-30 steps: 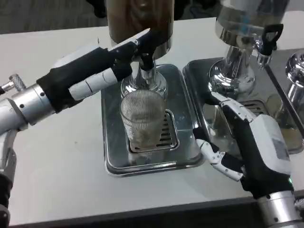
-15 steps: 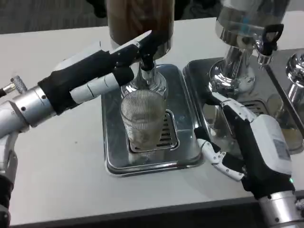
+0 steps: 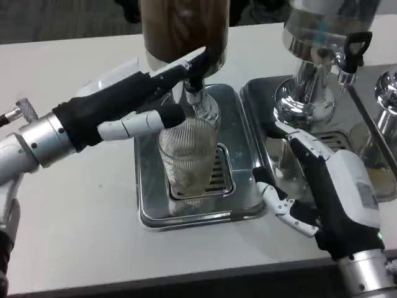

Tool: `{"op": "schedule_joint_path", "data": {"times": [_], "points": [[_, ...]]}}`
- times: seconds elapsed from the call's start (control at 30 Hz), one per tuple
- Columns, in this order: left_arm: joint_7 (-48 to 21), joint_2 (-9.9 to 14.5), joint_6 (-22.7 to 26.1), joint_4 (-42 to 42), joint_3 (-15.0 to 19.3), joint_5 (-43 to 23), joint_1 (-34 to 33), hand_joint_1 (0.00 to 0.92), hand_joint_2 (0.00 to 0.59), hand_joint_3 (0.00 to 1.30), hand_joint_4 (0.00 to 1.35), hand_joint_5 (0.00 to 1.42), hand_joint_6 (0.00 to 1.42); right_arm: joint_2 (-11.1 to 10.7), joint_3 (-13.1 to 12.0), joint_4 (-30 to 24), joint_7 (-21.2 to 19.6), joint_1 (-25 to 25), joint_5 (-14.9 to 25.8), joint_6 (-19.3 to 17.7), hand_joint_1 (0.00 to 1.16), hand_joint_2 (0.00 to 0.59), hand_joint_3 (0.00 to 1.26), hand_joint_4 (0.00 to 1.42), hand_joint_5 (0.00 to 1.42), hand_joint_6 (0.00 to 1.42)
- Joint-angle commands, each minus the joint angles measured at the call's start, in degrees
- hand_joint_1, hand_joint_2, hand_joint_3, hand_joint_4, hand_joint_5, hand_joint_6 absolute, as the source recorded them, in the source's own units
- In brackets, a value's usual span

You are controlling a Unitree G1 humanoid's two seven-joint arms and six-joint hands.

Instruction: Grasp the cup under the faucet to collect the drink, then remove the cup.

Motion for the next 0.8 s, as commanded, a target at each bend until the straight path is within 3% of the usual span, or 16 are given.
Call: {"op": "schedule_joint_path", "data": {"times": [0.03,0.43,0.6,0.8], "points": [[-0.22,1.09,-1.69,0.86,-2.46,3.8,0.95,0.0,0.094,0.01,0.0,0.0,0.0,-0.29,-0.4,-0.78,0.35,0.37,0.81,-0.82,0.5,0.409,0.25,0.27,0.19,0.22],[2.13,1.98,-2.92,0.73,-4.28,4.28,1.12,0.0,0.098,0.0,0.0,0.0,0.0,0.15,-0.84,-1.48,1.02,1.05,2.84,-0.95,0.5,0.407,0.25,0.27,0.19,0.22],[2.75,2.18,-3.23,0.82,-4.61,4.72,1.19,0.0,0.098,0.0,0.0,0.0,0.0,0.98,-2.01,0.19,4.44,0.72,10.89,-2.83,0.47,0.362,0.2,0.23,0.19,0.22],[3.29,2.28,-3.34,0.85,-4.92,4.83,1.21,0.0,0.098,0.0,0.0,0.0,0.0,1.34,-2.98,1.36,9.04,0.3,17.17,-4.82,0.46,0.314,0.16,0.17,0.18,0.22]]}}
